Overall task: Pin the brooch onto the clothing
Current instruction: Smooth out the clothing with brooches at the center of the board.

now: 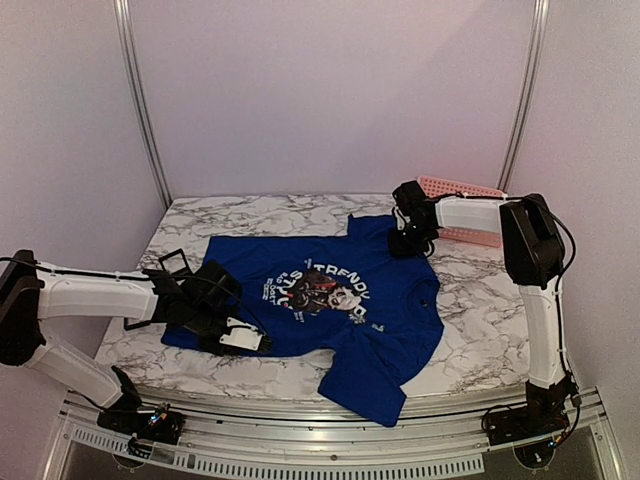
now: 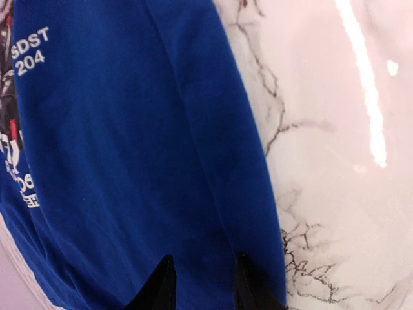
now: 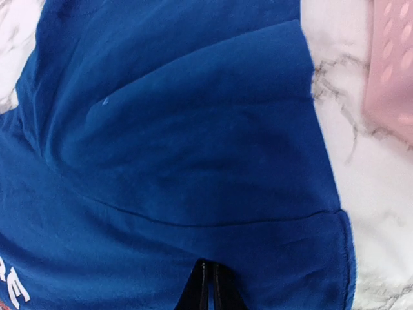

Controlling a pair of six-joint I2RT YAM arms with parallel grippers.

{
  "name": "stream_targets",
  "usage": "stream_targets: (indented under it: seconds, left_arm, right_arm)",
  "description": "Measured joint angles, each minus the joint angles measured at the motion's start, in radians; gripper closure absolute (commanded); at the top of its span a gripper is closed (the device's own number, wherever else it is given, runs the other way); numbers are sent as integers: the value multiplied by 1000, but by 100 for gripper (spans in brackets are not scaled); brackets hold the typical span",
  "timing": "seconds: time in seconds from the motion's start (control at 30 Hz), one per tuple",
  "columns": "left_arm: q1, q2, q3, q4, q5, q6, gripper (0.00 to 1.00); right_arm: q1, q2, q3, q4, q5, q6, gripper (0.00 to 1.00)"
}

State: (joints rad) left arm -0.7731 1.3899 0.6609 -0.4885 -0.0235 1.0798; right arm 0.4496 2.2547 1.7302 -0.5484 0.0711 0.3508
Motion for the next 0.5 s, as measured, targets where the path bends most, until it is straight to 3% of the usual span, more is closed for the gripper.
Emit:
stream_targets:
  seconds: [0.3,0.5]
  left_arm:
    - [-25,4,44,-144,39,91,66]
    - [-40,34,95,-225,84,64,54]
  right_arm:
    - [-51,151,252,-77,14,-82,93]
    - [-52,159,287,-111,-11,-137,90]
